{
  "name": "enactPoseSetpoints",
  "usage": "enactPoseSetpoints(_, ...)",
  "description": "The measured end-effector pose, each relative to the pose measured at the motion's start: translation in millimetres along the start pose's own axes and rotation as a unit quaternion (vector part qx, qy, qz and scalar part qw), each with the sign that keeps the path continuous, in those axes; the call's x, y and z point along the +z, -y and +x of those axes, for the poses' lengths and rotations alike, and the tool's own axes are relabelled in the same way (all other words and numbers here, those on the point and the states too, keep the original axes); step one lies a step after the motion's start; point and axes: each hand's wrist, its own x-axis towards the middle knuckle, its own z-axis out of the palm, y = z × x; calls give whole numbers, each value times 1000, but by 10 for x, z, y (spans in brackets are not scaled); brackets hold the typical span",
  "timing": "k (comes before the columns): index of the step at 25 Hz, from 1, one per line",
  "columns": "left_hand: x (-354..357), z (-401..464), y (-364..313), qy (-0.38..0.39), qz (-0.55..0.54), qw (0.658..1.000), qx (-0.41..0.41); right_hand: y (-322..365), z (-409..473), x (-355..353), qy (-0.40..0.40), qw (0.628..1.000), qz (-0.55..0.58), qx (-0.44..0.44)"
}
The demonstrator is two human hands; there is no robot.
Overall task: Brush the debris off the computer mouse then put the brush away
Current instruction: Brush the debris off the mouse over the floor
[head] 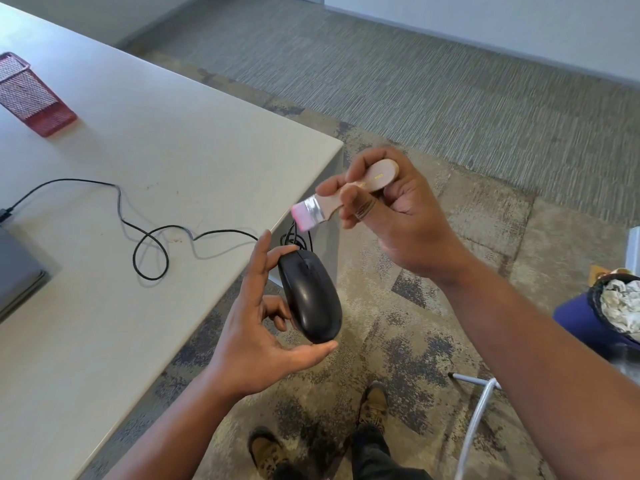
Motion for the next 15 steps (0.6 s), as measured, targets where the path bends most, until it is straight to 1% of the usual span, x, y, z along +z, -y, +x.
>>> enactPoseSetpoints(2,-2,-1,1,-1,-4,1000,1,0,-10,-25,19,1000,-5,11)
enactPoseSetpoints(5,-5,-10,6,-1,-9,1000,-6,69,-21,-130,118,990,18,79)
enactPoseSetpoints(6,-5,-12,11,-2,-9,1000,-6,86,-24,-156,140,985,39,98)
enactPoseSetpoints(7,-4,-8,12,-2,-11,1000,-5,91,-25,-169,145,982,60,108)
enactPoseSetpoints(9,5,-2,7,-1,-19,1000,-4,49,-22,-152,111,986,72,102)
enactPoseSetpoints(12,9,-11,4,4,-16,1000,0,-40,-15,-70,26,998,25,42)
enactPoseSetpoints(14,4,-13,8,4,-12,1000,0,-53,-12,-59,7,1000,12,20)
enactPoseSetpoints(15,4,-12,16,3,-10,1000,0,-38,-12,-78,18,999,14,23)
